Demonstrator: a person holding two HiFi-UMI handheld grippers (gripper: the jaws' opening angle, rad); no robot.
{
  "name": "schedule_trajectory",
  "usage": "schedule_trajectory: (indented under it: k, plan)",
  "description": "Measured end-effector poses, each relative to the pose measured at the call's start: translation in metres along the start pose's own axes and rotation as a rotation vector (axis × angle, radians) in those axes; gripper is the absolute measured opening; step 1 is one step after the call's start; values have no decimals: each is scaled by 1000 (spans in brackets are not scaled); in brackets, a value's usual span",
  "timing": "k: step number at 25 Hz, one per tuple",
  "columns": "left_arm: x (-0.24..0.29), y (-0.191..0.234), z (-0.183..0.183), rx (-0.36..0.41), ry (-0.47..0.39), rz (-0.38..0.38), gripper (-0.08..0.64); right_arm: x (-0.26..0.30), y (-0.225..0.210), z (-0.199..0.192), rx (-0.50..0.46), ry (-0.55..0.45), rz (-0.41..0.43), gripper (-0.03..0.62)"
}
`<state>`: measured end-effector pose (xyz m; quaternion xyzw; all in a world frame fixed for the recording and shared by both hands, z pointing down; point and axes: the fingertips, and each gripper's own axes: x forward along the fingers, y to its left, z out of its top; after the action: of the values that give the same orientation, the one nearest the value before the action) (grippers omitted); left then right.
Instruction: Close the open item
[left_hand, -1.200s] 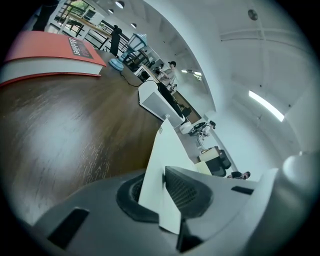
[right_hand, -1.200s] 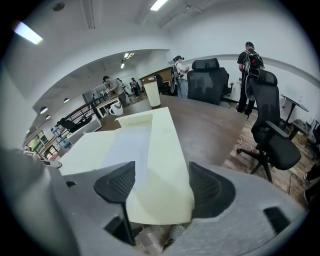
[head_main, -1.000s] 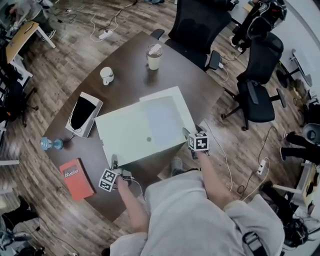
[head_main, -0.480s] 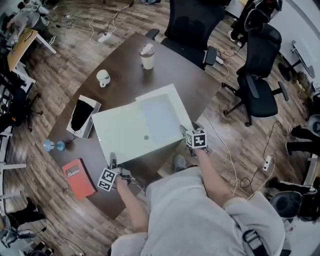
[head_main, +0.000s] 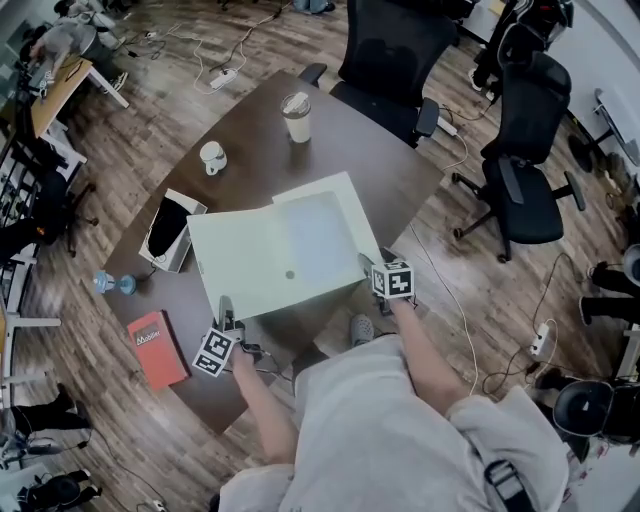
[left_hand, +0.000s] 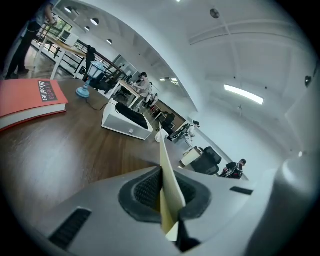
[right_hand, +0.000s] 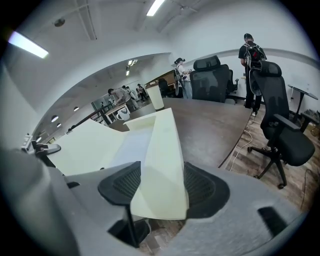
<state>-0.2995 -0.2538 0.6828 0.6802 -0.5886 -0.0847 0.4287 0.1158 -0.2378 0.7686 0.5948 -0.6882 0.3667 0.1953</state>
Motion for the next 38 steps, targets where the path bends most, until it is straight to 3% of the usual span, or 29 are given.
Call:
schedule_trajectory:
  k: [6, 11, 16, 22, 38]
  plan:
    - [-2, -38, 7, 91, -19, -32, 12, -6, -3, -8, 76, -4, 77, 230]
    - [-6, -64, 18, 256, -40, 18, 12, -9, 1, -13, 83, 6, 108, 218]
    - [-4, -97, 11, 389, -38, 16, 12, -11, 6, -20, 87, 31, 163, 196]
    - [-2, -125, 1, 446, -46, -21, 14, -13, 9, -28, 95, 45, 223, 169]
    - [-9, -157, -24, 616, -17, -10, 14, -17, 27, -40, 65, 103, 339, 141]
